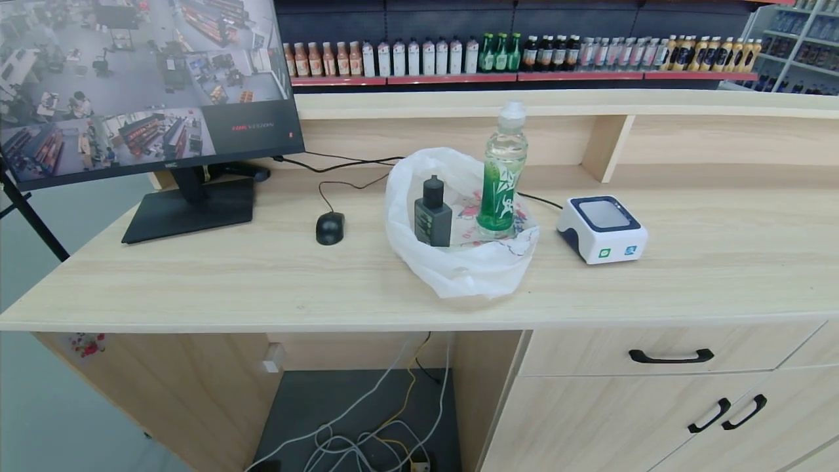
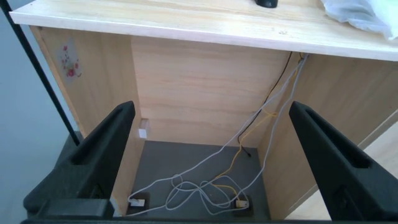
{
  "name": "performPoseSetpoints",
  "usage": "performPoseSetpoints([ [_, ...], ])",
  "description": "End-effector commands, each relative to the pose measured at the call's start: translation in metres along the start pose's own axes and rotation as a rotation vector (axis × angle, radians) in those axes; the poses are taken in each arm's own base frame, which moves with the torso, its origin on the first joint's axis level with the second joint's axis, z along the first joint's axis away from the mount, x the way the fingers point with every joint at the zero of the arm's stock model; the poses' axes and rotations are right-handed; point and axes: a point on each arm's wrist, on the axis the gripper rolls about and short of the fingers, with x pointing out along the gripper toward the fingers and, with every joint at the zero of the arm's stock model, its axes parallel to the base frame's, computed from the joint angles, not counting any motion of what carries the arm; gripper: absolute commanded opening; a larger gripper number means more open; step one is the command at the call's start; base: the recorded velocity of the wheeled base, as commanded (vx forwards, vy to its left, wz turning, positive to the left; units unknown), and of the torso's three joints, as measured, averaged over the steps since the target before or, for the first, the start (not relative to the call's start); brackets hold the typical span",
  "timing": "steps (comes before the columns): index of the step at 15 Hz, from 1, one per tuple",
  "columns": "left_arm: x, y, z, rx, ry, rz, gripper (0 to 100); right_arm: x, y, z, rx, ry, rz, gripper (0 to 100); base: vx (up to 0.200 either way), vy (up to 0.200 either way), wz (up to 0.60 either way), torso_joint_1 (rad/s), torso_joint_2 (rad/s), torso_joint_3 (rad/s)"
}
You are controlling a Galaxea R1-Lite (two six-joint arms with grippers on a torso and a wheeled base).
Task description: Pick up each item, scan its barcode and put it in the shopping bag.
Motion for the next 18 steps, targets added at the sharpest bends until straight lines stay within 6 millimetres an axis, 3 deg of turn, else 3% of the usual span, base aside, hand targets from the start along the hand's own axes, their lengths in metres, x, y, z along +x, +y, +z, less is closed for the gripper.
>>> performPoseSetpoints([
  [1, 0.0, 0.0, 0.0, -0.002, 0.0, 0.001, 100, 0.0003, 0.0, 0.0, 0.0, 0.004, 0.0, 100, 0.0, 0.0, 0.0, 0.0, 0.0, 0.0],
  [18, 0.0, 0.0, 0.0, -0.002, 0.0, 0.001, 100, 0.0002, -0.0001, 0.0, 0.0, 0.002, 0.004, 100, 0.0, -0.188, 0.0, 0.002, 0.0, 0.004],
])
